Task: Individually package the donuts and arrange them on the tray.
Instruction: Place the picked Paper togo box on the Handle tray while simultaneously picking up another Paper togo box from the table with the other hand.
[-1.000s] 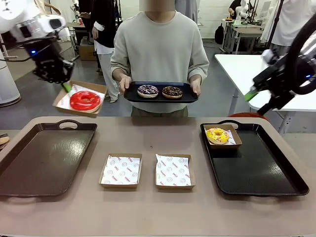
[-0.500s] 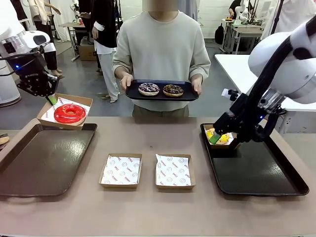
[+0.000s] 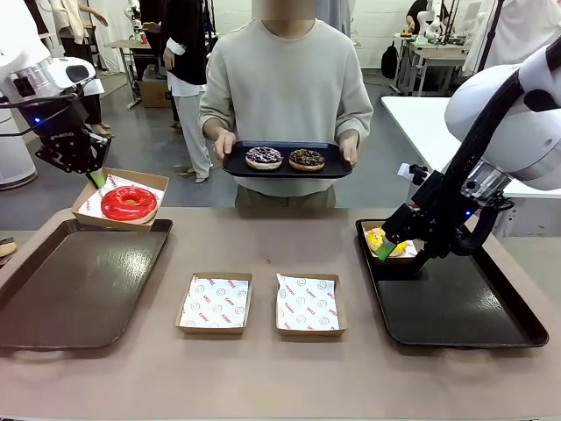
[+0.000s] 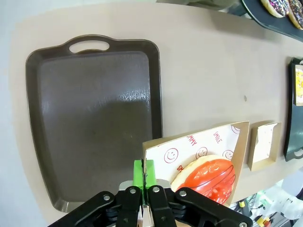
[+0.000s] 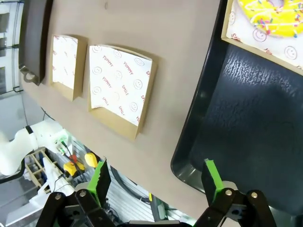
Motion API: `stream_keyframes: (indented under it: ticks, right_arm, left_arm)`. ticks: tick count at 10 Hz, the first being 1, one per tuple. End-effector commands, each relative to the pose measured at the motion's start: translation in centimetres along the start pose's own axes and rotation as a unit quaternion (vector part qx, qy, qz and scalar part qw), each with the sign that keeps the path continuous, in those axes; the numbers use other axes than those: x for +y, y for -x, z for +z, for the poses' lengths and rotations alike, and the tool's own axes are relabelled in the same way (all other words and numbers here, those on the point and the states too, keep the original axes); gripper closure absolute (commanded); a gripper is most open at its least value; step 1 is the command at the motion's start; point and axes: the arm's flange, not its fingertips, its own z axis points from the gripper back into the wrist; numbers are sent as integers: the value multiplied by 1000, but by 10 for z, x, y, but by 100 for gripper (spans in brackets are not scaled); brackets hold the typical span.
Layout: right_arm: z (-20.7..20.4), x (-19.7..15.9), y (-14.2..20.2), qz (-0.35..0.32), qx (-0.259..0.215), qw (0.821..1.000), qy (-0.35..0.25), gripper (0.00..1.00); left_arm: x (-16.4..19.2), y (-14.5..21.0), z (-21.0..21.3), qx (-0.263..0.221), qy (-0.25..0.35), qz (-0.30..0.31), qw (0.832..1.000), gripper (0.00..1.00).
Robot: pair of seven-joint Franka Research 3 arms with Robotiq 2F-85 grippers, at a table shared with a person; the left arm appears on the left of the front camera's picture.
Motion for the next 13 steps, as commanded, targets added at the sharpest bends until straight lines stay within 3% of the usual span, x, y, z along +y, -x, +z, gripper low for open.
stream_keyframes:
  ticks: [1, 8, 13]
  right_arm:
    - [-7, 4, -2, 4, 1, 1000, 7, 0]
    - [-4, 3, 0, 4, 4, 1000, 0, 0]
    - [-38, 83, -36, -10, 24, 994, 110, 0]
  left_arm:
    - [5, 0, 0, 0, 0, -2, 1000, 99]
    - [2, 0, -1, 1, 0, 2, 1000, 99]
    - [81, -21, -29, 24, 27, -19, 999, 99]
